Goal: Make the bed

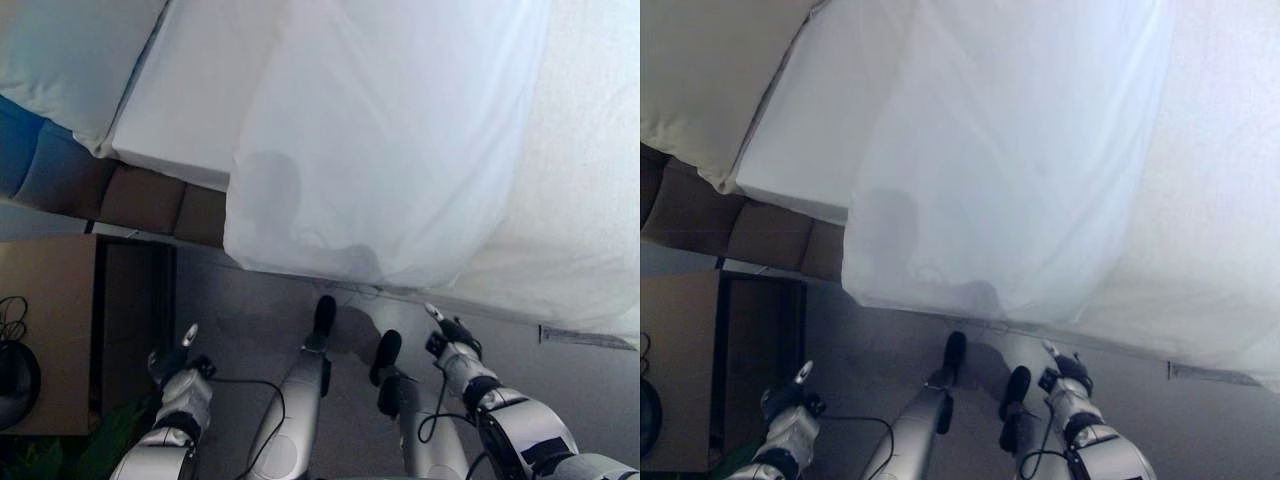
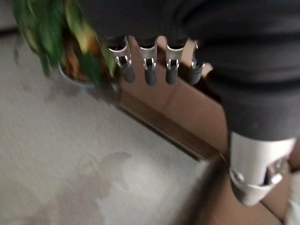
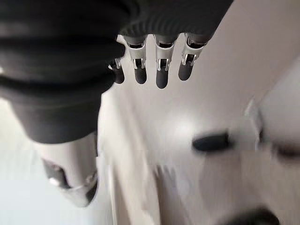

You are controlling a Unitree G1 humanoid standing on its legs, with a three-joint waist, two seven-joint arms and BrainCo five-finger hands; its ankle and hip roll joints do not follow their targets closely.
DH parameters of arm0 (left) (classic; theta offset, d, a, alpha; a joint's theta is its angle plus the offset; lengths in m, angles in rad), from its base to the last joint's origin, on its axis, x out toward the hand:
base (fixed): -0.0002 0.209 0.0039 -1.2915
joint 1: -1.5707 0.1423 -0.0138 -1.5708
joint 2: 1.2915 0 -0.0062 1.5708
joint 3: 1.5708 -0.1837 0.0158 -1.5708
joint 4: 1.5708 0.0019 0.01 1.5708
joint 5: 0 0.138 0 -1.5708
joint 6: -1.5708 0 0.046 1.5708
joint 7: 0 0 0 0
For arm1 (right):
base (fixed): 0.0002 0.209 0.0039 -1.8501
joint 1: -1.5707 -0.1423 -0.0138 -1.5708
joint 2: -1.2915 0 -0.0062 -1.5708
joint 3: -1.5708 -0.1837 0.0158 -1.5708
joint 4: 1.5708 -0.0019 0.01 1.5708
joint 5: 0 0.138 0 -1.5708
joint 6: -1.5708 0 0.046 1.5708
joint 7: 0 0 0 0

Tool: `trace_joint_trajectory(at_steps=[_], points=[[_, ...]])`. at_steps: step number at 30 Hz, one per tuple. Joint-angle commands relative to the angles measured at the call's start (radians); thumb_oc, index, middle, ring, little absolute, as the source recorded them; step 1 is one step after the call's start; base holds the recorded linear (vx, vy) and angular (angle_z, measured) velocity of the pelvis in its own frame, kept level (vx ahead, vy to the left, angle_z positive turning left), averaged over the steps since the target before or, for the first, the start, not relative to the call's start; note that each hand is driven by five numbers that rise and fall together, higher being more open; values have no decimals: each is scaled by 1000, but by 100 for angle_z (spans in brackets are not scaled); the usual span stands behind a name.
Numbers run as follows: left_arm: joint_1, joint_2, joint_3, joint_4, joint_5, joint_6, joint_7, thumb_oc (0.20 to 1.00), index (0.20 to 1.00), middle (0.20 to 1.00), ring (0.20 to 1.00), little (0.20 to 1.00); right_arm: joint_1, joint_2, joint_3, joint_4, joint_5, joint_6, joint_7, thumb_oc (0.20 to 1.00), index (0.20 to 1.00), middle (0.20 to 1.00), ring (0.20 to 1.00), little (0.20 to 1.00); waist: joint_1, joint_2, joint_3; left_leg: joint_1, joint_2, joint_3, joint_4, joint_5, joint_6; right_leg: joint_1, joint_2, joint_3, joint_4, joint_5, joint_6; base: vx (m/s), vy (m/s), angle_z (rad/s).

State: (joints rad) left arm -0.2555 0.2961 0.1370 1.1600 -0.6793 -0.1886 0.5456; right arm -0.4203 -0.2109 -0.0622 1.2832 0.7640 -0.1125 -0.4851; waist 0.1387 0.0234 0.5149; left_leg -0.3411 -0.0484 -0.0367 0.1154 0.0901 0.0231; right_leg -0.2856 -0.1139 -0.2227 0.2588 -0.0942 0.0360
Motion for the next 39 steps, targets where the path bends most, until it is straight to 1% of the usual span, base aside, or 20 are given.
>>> trace_joint_trajectory(at_steps=[1, 5, 7, 8, 9, 11, 12, 13, 15, 16, 17, 19, 20, 24, 25, 26, 27, 28, 29, 39], points=[[68, 41, 54, -147, 119, -43, 128, 1000, 1000, 1000, 1000, 1000, 77, -65, -30, -218, -144, -73, -181, 1000, 1000, 1000, 1000, 1000, -38, 14, 4, 0, -43, 6, 53, -103, -31, -22, -108, 33, -69, 135, 85, 0, 0, 0], [115, 55, 93, -344, 127, -87, 129, 1000, 1000, 1000, 1000, 1000, 101, -118, -79, -403, -223, -86, -230, 1000, 1000, 1000, 1000, 1000, -46, 34, -7, 17, -47, -1, 42, -101, -29, -9, -109, 34, -65, 122, 85, -2, -11, -4], [132, 72, 104, -492, 120, -134, 104, 1000, 1000, 1000, 1000, 1000, 101, -159, -92, -518, -314, -87, -254, 1000, 1000, 1000, 1000, 1000, -47, 45, -9, 20, -51, -10, 38, -97, -27, -5, -109, 34, -61, 114, 82, -16, -40, -2], [130, 89, 96, -630, 92, -169, 47, 1000, 1000, 1000, 1000, 1000, 78, -204, -92, -618, -407, -89, -257, 1000, 1000, 1000, 1000, 1000, -46, 54, -9, 19, -55, -21, 35, -92, -25, -5, -109, 32, -56, 108, 80, -17, -33, 3], [132, 88, 97, -633, 93, -168, 48, 1000, 1000, 1000, 1000, 1000, 79, -204, -92, -622, -410, -87, -258, 1000, 1000, 1000, 1000, 1000, -46, 55, -9, 19, -55, -21, 35, -92, -25, -5, -109, 31, -55, 108, 80, -21, -35, 8], [111, 115, 68, -746, 66, -174, -38, 1000, 1000, 1000, 1000, 1000, 42, -242, -86, -698, -436, -108, -208, 1000, 1000, 1000, 1000, 1000, -47, 62, -10, 18, -56, -28, 29, -86, -23, -7, -109, 32, -52, 105, 79, -21, -21, 5], [70, 153, 29, -868, 26, -183, -113, 1000, 1000, 1000, 1000, 1000, -4, -261, -67, -774, -392, -129, -132, 1000, 1000, 1000, 1000, 1000, -47, 64, -12, 16, -56, -32, 22, -82, -23, -11, -109, 31, -50, 103, 78, -19, -14, 5], [71, 153, 30, -870, 25, -182, -114, 1000, 1000, 1000, 1000, 1000, -4, -261, -68, -775, -391, -128, -131, 1000, 1000, 1000, 1000, 1000, -47, 63, -11, 17, -56, -32, 22, -81, -23, -11, -109, 31, -49, 102, 78, -18, -21, 8], [-20, 191, -26, -993, -77, -192, -237, 1000, 1000, 1000, 1000, 1000, -81, -276, -2, -904, -300, -186, 21, 1000, 1000, 1000, 1000, 1000, -50, 56, -10, 10, -54, -34, 16, -73, -24, -23, -106, 33, -44, 101, 76, -17, -18, 7], [-20, 191, -26, -993, -77, -192, -238, 1000, 1000, 1000, 1000, 1000, -81, -276, -2, -904, -299, -186, 22, 1000, 1000, 1000, 1000, 1000, -50, 55, -10, 10, -54, -33, 16, -73, -24, -23, -106, 33, -44, 101, 76, -30, -13, 4], [-107, 215, -83, -1053, -164, -192, -321, 1000, 1000, 1000, 1000, 1000, -154, -278, 70, -990, -222, -219, 111, 1000, 1000, 1000, 1000, 1000, -53, 46, -10, -1, -50, -32, 14, -67, -24, -37, -103, 38, -46, 105, 75, 0, 0, 0], [-144, 217, -109, -1069, -197, -192, -348, 1000, 1000, 1000, 1000, 1000, -184, -276, 88, -1011, -198, -226, 140, 1000, 1000, 1000, 1000, 1000, -54, 41, -8, -6, -49, -31, 12, -65, -24, -43, -103, 41, -48, 107, 76, 0, 0, 0], [-260, 223, -187, -1084, -282, -189, -399, 1000, 1000, 1000, 1000, 1000, -277, -266, 172, -1042, -130, -242, 211, 1000, 1000, 1000, 1000, 1000, -59, 31, -10, -16, -46, -28, 8, -60, -26, -56, -101, 42, -52, 113, 78, 0, 0, 0], [-421, 236, -292, -1058, -369, -184, -452, 1000, 1000, 1000, 1000, 1000, -389, -249, 238, -1035, -20, -252, 272, 1000, 1000, 1000, 1000, 1000, -61, 19, 0, -33, -40, -23, 1, -49, -31, -75, -100, 47, -54, 119, 80, 0, 0, 0], [-519, 225, -369, -1035, -434, -178, -475, 1000, 1000, 1000, 1000, 1000, -461, -215, 293, -1031, 83, -261, 317, 1000, 1000, 1000, 1000, 1000, -64, 11, 5, -44, -37, -23, -4, -42, -34, -87, -97, 48, -54, 122, 81, 11, -11, 3], [-524, 226, -370, -1031, -437, -178, -477, 1000, 1000, 1000, 1000, 1000, -464, -216, 292, -1027, 86, -262, 320, 1000, 1000, 1000, 1000, 1000, -63, 11, 5, -46, -38, -23, -4, -42, -34, -89, -97, 48, -54, 122, 81, 36, -16, 1], [-610, 216, -420, -1001, -491, -173, -487, 1000, 1000, 1000, 1000, 1000, -527, -180, 336, -1009, 199, -269, 369, 1000, 1000, 1000, 1000, 1000, -64, 5, 5, -62, -37, -21, -6, -37, -36, -103, -98, 47, -55, 125, 83, 0, 0, 0], [-614, 217, -421, -997, -493, -174, -489, 1000, 1000, 1000, 1000, 1000, -530, -181, 336, -1005, 203, -270, 373, 1000, 1000, 1000, 1000, 1000, -63, 5, 5, -65, -37, -21, -6, -37, -36, -105, -98, 47, -55, 125, 83, 45, -4, 1], [-676, 203, -456, -965, -537, -169, -496, 1000, 1000, 1000, 1000, 1000, -569, -147, 362, -977, 287, -281, 396, 1000, 1000, 1000, 1000, 1000, -64, 1, 5, -83, -35, -21, -2, -36, -37, -120, -98, 46, -53, 128, 84, 32, 1, 4], [-878, 75, -468, -731, -718, -181, -475, 1000, 1000, 1000, 1000, 1000, -761, 6, 375, -754, 533, -324, 387, 1000, 1000, 1000, 1000, 1000, -55, -24, 5, -226, -40, -9, 67, -53, -50, -233, -93, 55, -40, 144, 85, 19, -2, 3]])
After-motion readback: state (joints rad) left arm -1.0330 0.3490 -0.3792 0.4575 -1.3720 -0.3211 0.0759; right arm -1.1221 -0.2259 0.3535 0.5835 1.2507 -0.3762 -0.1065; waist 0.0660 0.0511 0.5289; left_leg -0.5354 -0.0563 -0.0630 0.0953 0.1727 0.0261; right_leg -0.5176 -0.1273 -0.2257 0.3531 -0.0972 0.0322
